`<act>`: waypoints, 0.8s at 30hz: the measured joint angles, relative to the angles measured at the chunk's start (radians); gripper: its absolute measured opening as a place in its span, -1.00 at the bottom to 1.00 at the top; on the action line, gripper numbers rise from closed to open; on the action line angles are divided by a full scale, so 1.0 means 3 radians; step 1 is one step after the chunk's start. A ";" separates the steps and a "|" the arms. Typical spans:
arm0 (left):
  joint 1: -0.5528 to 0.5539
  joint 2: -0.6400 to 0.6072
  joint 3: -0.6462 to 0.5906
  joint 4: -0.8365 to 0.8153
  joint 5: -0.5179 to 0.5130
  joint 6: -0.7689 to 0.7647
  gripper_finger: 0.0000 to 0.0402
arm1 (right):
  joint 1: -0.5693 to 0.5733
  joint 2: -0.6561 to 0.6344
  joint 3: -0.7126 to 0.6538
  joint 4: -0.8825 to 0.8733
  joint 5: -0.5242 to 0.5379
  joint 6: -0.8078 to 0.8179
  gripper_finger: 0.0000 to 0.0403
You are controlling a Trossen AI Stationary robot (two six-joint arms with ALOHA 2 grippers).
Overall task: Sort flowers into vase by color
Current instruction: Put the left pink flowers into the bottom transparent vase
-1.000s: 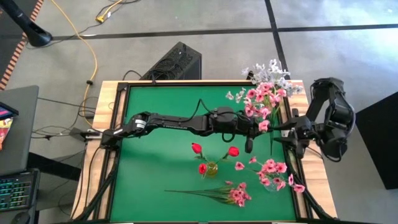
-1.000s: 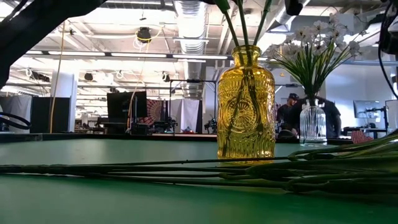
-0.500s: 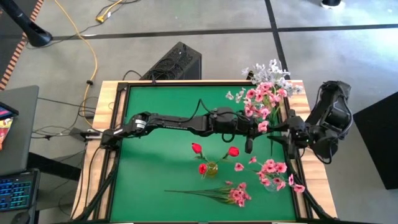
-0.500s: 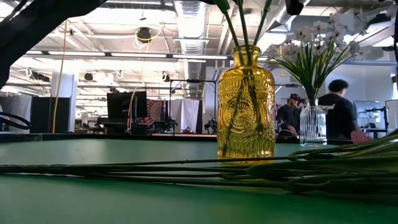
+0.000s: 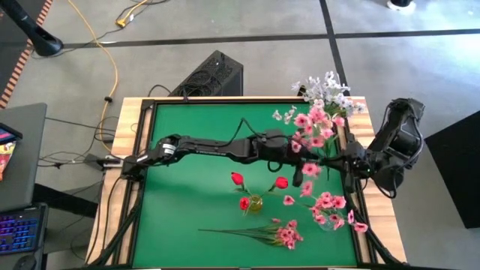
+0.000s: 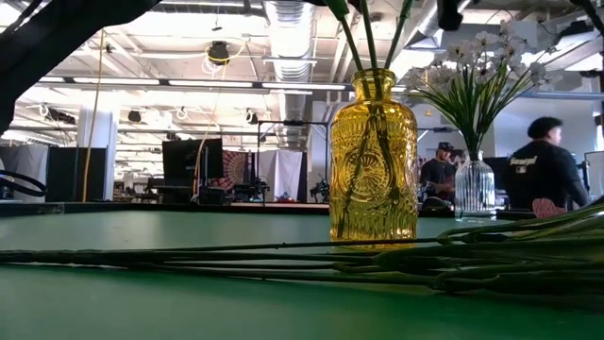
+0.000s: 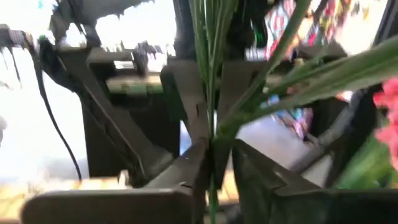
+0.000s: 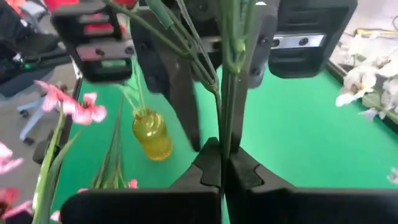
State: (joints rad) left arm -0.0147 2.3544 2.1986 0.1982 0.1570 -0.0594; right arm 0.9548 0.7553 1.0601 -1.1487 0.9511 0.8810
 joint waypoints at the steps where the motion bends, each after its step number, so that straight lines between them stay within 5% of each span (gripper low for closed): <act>1: 0.0011 -0.0028 0.0000 -0.0138 0.0038 -0.0027 -0.65 | 0.0001 -0.0007 -0.0002 0.0002 -0.0010 0.0003 -0.88; 11: 0.0174 -0.0596 -0.0004 -0.1769 0.0275 0.0294 -0.05 | 0.0001 -0.0048 0.0009 0.0073 -0.0020 0.0029 -0.88; 19: 0.0296 -0.1129 -0.0004 -0.3206 -0.0024 0.0738 0.01 | 0.0116 -0.0096 0.0009 0.0070 -0.0077 0.0178 -0.86; 24: 0.0329 -0.1481 -0.0003 -0.3215 -0.0260 0.0873 0.01 | 0.0201 -0.0160 0.0009 0.0072 -0.0076 0.0182 -0.88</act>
State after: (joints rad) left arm 0.0839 1.9102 2.1979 -0.7665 0.0790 0.2025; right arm 1.0150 0.7073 1.0630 -1.1271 0.9284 0.9354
